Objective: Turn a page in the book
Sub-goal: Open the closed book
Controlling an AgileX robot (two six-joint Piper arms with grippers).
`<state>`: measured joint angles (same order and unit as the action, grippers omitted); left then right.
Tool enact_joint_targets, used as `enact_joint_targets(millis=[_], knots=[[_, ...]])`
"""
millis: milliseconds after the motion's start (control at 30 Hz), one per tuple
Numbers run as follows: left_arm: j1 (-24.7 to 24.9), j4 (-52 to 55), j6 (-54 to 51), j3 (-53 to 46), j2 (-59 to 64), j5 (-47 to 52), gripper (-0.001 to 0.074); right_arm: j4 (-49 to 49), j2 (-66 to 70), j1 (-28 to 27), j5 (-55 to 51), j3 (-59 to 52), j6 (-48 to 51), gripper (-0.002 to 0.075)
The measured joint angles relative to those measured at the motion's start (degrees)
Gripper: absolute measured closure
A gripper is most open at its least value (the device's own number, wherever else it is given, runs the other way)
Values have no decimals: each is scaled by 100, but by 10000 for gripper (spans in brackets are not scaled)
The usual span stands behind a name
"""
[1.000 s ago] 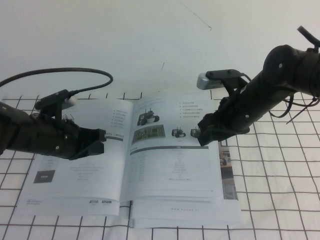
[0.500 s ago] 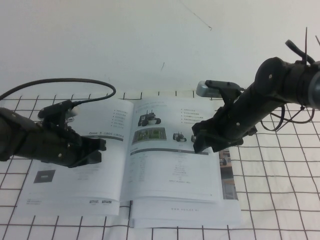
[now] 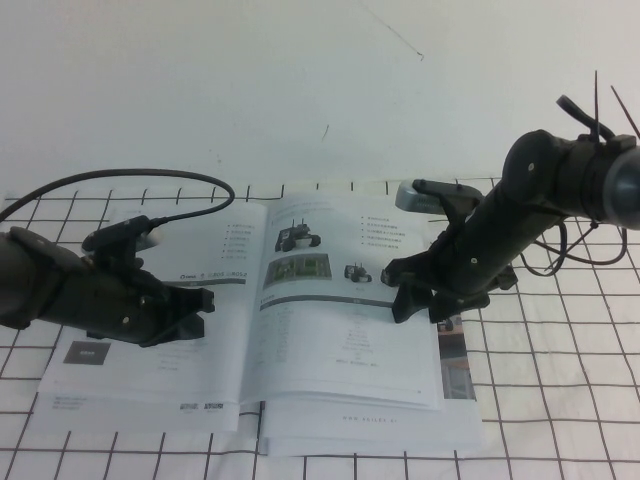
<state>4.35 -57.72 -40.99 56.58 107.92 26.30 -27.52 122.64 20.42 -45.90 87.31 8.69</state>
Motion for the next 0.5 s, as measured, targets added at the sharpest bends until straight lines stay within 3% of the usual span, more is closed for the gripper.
enact_joint_targets(millis=[300,500], knots=[[0,-42,0,0,9,0,737,-294,0,0,-29,0,-14,315],[0,-54,0,0,9,0,737,-1158,0,0,-32,0,404,315]])
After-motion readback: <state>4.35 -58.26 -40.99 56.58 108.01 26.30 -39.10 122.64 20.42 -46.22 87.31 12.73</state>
